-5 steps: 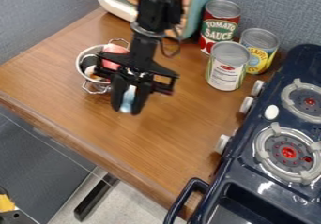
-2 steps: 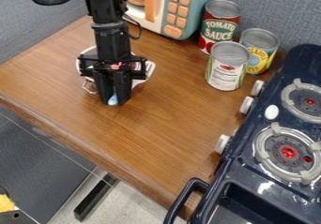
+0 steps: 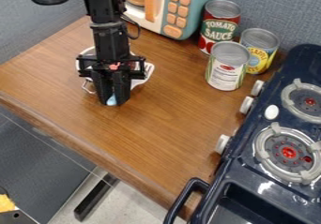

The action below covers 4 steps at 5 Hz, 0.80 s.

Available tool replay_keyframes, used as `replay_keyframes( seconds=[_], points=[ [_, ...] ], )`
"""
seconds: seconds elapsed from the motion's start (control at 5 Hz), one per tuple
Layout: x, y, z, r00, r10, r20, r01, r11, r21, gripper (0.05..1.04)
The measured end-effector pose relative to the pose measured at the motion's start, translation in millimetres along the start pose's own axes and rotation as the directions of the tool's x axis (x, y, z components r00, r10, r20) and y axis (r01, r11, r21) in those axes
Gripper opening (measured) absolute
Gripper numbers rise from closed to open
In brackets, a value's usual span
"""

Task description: Move the spatula to the center

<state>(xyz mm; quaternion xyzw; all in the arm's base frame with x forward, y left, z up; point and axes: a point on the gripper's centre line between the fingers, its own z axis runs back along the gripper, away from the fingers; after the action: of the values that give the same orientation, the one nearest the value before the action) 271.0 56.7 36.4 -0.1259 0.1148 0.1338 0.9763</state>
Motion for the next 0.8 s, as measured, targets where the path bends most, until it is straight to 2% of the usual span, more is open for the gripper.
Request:
replay_keyframes(
  seconds=[0.2,0.4,0.6,0.8],
  points=[
    [-6,-4,10,0.958,0.276,0.075,-0.285,0.940,0.189,0.301],
    [-22,-12,22,0.824,0.489,0.286,-0.561,0.777,0.287,0.301],
    [-25,-17,18,0.669,0.635,0.387,-0.743,0.584,0.327,0.301],
    [-24,-22,12,0.659,0.664,0.353,-0.752,0.569,0.334,0.301]
  ],
)
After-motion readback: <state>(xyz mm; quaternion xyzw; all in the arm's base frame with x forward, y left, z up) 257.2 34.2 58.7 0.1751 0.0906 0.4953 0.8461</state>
